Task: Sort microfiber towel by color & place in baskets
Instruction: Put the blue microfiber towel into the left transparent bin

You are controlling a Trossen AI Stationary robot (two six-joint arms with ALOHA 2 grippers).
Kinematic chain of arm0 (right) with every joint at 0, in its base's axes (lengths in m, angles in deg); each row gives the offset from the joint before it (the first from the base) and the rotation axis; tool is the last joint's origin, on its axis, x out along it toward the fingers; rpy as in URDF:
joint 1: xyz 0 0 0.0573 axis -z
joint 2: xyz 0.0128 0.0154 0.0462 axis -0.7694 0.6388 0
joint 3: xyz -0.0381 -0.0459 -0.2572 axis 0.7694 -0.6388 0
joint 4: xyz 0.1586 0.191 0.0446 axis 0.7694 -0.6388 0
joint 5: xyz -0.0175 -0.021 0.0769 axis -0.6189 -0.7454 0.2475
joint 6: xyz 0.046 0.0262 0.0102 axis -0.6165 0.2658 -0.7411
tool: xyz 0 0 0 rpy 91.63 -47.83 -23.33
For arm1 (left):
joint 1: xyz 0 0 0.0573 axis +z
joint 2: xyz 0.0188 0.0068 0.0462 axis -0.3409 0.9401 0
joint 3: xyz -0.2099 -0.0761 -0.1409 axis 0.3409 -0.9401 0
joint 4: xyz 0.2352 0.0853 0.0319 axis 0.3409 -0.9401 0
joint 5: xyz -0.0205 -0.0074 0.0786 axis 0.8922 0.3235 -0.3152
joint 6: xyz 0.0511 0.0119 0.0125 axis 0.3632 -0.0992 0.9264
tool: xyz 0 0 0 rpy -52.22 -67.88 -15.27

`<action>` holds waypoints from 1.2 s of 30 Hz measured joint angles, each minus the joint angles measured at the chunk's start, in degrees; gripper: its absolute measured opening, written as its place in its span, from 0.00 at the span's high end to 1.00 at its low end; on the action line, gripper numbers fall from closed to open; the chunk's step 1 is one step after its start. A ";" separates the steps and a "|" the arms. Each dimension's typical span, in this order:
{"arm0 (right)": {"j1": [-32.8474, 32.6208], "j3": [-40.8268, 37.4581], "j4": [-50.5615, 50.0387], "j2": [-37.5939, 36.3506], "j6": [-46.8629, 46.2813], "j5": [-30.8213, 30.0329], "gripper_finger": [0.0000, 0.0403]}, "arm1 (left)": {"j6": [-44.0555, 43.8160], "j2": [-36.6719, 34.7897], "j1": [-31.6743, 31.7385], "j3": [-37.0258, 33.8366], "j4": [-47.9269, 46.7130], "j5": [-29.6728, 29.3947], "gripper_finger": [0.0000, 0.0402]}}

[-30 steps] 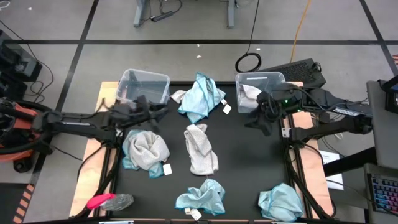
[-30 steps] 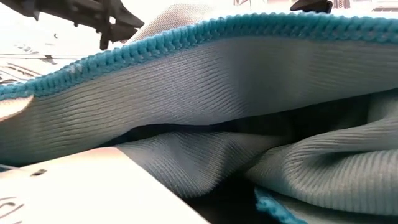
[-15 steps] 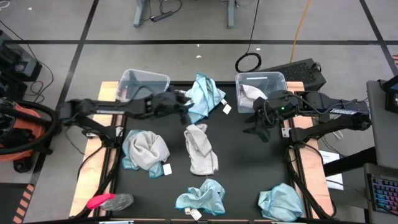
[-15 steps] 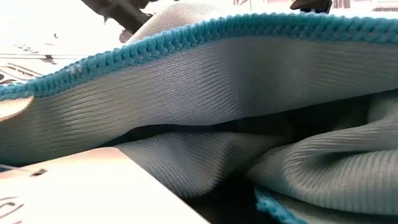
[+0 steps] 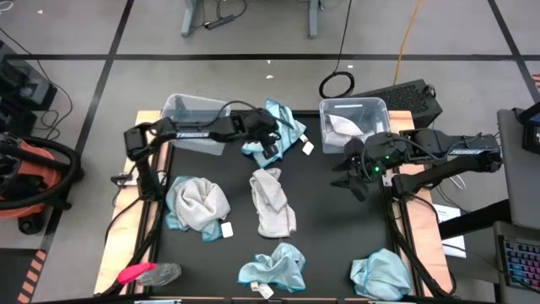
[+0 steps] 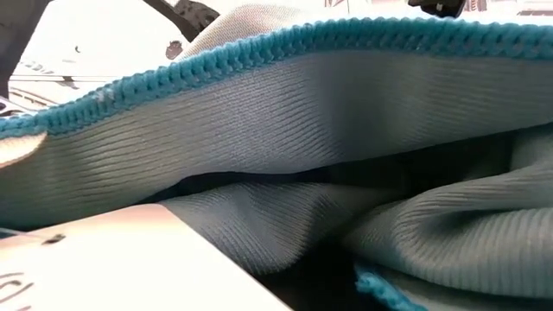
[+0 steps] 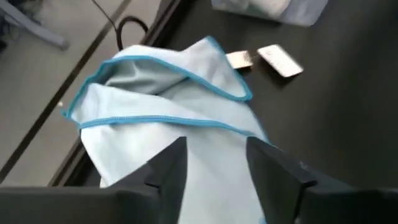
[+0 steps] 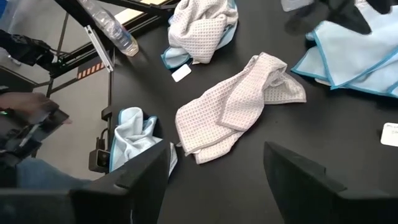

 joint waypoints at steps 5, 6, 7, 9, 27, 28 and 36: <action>-1.25 0.00 -0.09 0.00 -0.01 -1.11 0.39 | 0.05 3.72 0.92 2.62 -1.83 -2.09 0.38; -1.31 0.00 -0.11 0.00 0.01 -1.11 0.39 | 0.07 4.40 1.02 3.08 -1.88 -3.24 0.36; -1.31 0.00 -0.09 0.00 0.12 -1.11 0.39 | 0.09 5.15 1.16 3.43 -1.56 -4.06 0.34; -1.31 0.00 -0.11 0.00 0.25 -1.15 0.39 | 0.28 6.68 1.62 3.68 -1.88 -4.33 0.33; -1.28 0.00 -0.40 0.00 1.45 -4.85 0.39 | 0.08 9.05 1.67 5.11 -9.22 3.00 0.94; -1.28 0.00 -0.39 0.00 1.39 -5.05 0.39 | 0.10 8.17 1.67 5.42 -9.25 3.52 0.95; -1.28 0.00 0.04 0.00 0.86 -5.31 0.39 | 2.02 1.24 1.67 8.72 -10.46 5.54 0.95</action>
